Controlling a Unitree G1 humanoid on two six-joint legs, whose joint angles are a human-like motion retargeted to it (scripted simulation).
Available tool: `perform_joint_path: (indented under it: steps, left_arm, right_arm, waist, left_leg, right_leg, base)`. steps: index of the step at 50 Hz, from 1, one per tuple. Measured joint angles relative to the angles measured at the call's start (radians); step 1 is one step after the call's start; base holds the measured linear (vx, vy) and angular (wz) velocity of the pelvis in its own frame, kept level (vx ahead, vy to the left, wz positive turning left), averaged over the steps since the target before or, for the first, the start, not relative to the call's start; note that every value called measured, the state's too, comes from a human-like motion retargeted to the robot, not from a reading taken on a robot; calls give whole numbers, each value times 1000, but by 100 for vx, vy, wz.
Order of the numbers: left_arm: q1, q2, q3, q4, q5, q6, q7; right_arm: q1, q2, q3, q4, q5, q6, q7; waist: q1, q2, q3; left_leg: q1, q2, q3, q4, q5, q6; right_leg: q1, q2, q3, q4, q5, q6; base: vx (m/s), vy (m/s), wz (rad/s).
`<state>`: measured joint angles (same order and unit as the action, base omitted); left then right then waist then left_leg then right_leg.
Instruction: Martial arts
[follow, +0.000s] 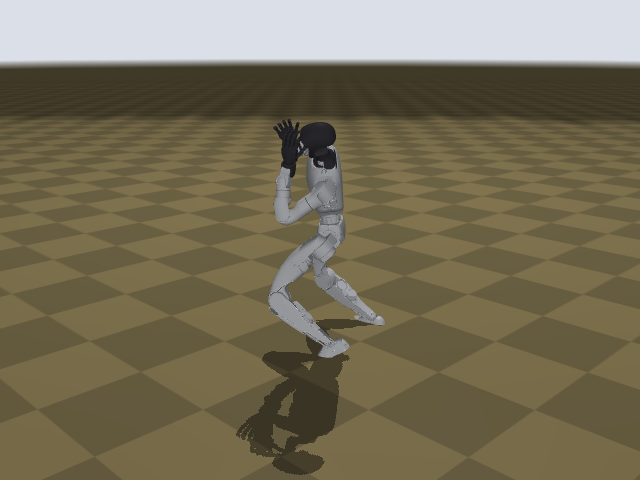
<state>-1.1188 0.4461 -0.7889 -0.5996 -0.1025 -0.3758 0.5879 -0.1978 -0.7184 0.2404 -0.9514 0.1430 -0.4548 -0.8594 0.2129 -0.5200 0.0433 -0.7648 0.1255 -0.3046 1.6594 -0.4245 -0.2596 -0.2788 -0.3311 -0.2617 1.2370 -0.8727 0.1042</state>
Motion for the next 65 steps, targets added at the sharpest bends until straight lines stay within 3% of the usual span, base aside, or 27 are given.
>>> perform_joint_path:
  steps: [3, 7, 8, 10, 12, 14, 16, 19, 20, 22, 25, 28, 30, 32, 33, 35, 36, 38, 41, 45, 47, 51, 55, 58, 60, 62, 65]
  left_arm:
    - [67, -38, 57, -11, -32, 6, -30]
    - [140, -98, 222, -40, -158, 30, -141]
    - [158, -116, 261, -48, -206, 37, -173]
    - [177, -145, 330, -60, -318, 52, -237]
    - [174, -161, 401, -76, -465, 52, -298]
    - [167, -161, 448, -83, -589, 20, -317]
    - [135, -141, 463, -61, -682, -28, -301]
    - [17, -91, 428, 23, -718, -84, -248]
    - [-23, -75, 407, 57, -711, -93, -233]
    - [49, -101, 374, 109, -685, -109, -209]
    - [262, -161, 389, 111, -673, -142, -203]
    - [599, -250, 415, 73, -724, -181, -232]
    - [864, -317, 404, 43, -786, -196, -262]
    - [1134, -304, 195, -103, -878, -165, -360]
    - [1143, -289, 97, -138, -892, -151, -370]
    - [1101, -293, 19, -175, -859, -144, -361]
    - [1058, -303, 37, -186, -804, -147, -345]
    - [933, -317, 114, -206, -642, -146, -271]
    - [614, -234, 356, -217, -338, -107, -130]
    - [221, -26, 563, -198, -107, -34, -63]
    - [142, 7, 572, -170, -61, -10, -61]
    - [112, -35, 565, -134, -40, -5, -85]
    - [182, -102, 588, -122, -84, -25, -146]
    - [269, -114, 625, -133, -145, -35, -182]
    - [313, -103, 648, -143, -181, -40, -197]
    - [330, -79, 656, -147, -214, -43, -213]
    - [322, -29, 650, -150, -250, -40, -247]
  right_arm:
    - [-51, 42, -56, 32, -54, 16, 45]
    - [-248, 98, -123, 82, -70, 44, 189]
    - [-322, 122, -123, 95, -60, 50, 232]
    - [-481, 170, -104, 123, -28, 60, 303]
    - [-627, 205, -58, 165, 26, 58, 343]
    - [-671, 239, -8, 201, 87, 40, 366]
    - [-594, 273, 32, 240, 174, 22, 413]
    - [-313, 288, 31, 350, 261, 44, 533]
    - [-207, 284, 20, 398, 263, 62, 572]
    - [46, 267, 42, 482, 240, 100, 625]
    - [251, 206, 113, 506, 204, 110, 659]
    - [253, 196, 205, 434, 139, 80, 655]
    - [219, 240, 253, 379, 70, 55, 629]
    - [225, 321, 102, 339, -120, 63, 522]
    - [185, 335, -24, 325, -186, 70, 494]
    - [93, 305, -186, 306, -264, 78, 469]
    - [60, 285, -218, 299, -273, 73, 463]
    - [6, 262, -241, 290, -254, 59, 453]
    - [-146, 264, -182, 265, -161, 41, 455]
    - [-446, 258, -125, 202, -86, 36, 467]
    - [-529, 280, -97, 194, -84, 46, 467]
    - [-620, 333, -64, 178, -97, 66, 465]
    - [-660, 345, -62, 183, -93, 85, 485]
    - [-640, 325, -79, 199, -46, 75, 486]
    - [-617, 306, -82, 209, 19, 50, 483]
    - [-603, 288, -65, 218, 119, 22, 486]
    - [-594, 274, -8, 230, 284, -12, 506]
  waist:
    - [-48, 42, 0]
    - [-131, 219, 14]
    - [-143, 272, 22]
    - [-148, 370, 53]
    - [-166, 469, 100]
    - [-189, 558, 149]
    - [-230, 612, 208]
    - [-404, 593, 372]
    - [-485, 565, 451]
    - [-626, 457, 477]
    - [-742, 295, 477]
    - [-725, 277, 477]
    - [-666, 354, 477]
    - [-478, 682, 477]
    - [-369, 838, 477]
    - [-235, 995, 477]
    - [-207, 1003, 477]
    - [-189, 957, 477]
    - [-229, 800, 477]
    - [-209, 718, 457]
    - [-213, 701, 415]
    - [-251, 657, 363]
    - [-288, 602, 345]
    - [-308, 558, 302]
    - [-316, 529, 263]
    - [-317, 502, 225]
    - [-309, 469, 181]
  left_leg:
    - [5, -82, 17, 3, 21, 0]
    - [-32, -211, 39, 0, 39, 20]
    - [-64, -215, 65, 5, 15, 71]
    - [-133, -185, 155, 33, -41, 199]
    - [-189, -144, 254, 54, -39, 303]
    - [-204, -115, 325, 40, -24, 336]
    - [-174, -102, 366, -25, -15, 295]
    - [10, -124, 314, -155, -44, 195]
    - [118, -114, 274, -188, -80, 186]
    - [386, -56, 227, -268, -151, 212]
    - [794, 8, 210, -413, -172, 212]
    - [1091, 103, 236, -528, -197, 203]
    - [1226, 186, 271, -582, -252, 205]
    - [1233, 417, 277, -556, -393, 187]
    - [1188, 497, 266, -533, -434, 183]
    - [1083, 522, 248, -520, -448, 199]
    - [1002, 477, 250, -490, -448, 214]
    - [785, 368, 281, -390, -448, 258]
    - [308, 169, 375, -245, -360, 327]
    - [-253, 102, 463, -90, -230, 380]
    - [-375, 99, 454, -33, -239, 415]
    - [-488, 77, 420, 89, -331, 475]
    - [-513, 65, 392, 189, -412, 490]
    - [-477, 71, 385, 166, -393, 443]
    - [-435, 63, 365, 114, -293, 357]
    - [-401, 62, 340, 87, -171, 280]
    - [-382, 77, 346, 113, -83, 250]
  right_leg:
    - [-64, -22, 78, -13, 0, 18]
    - [-197, -48, 220, 44, 0, 52]
    - [-226, -61, 242, 94, 0, 48]
    - [-279, -181, 217, 282, 134, 19]
    - [-451, -221, 272, 475, 235, -51]
    - [-681, -132, 319, 690, 288, -123]
    - [-941, 53, 284, 838, 334, -177]
    - [-1242, 303, 122, 782, 399, -185]
    - [-1288, 360, 63, 713, 406, -170]
    - [-1291, 416, 2, 549, 390, -122]
    - [-1291, 433, -25, 384, 374, -64]
    - [-1291, 322, -67, 424, 370, -28]
    - [-1291, 206, -122, 561, 351, -18]
    - [-1291, 47, -312, 729, 286, -29]
    - [-1291, 13, -386, 785, 267, -33]
    - [-1291, 61, -433, 868, 234, -49]
    - [-1291, 135, -411, 898, 243, -63]
    - [-1291, 280, -311, 960, 283, -87]
    - [-1291, 421, -41, 1025, 407, -101]
    - [-1273, 405, 255, 988, 542, -147]
    - [-1187, 327, 321, 884, 510, -159]
    - [-1085, 191, 368, 698, 399, -137]
    - [-1078, 126, 366, 668, 267, -139]
    - [-1038, 109, 337, 626, 167, -170]
    - [-971, 114, 318, 546, 113, -176]
    - [-882, 119, 306, 438, 108, -155]
    - [-742, 130, 310, 275, 146, -87]
  base:
    - [-11, 27, -111]
    - [-8, 35, -154]
    - [-11, 39, -173]
    - [-13, 41, -164]
    - [-17, 47, -135]
    - [-14, 48, -184]
    - [-8, 47, -265]
    - [2, 41, -181]
    - [10, 35, 13]
    - [13, 32, 113]
    - [8, 31, 143]
    - [8, 27, 134]
    - [23, 19, 79]
    - [34, 10, -26]
    - [19, 8, -156]
    - [5, 6, -248]
    - [2, 4, -308]
    - [2, 4, -322]
    - [-15, 5, -215]
    - [-30, 1, -56]
    - [-16, -8, 30]
    - [-4, -17, 41]
    - [7, -26, -2]
    - [21, -29, -42]
    - [34, -28, -66]
    - [44, -23, -77]
    - [54, -15, -111]
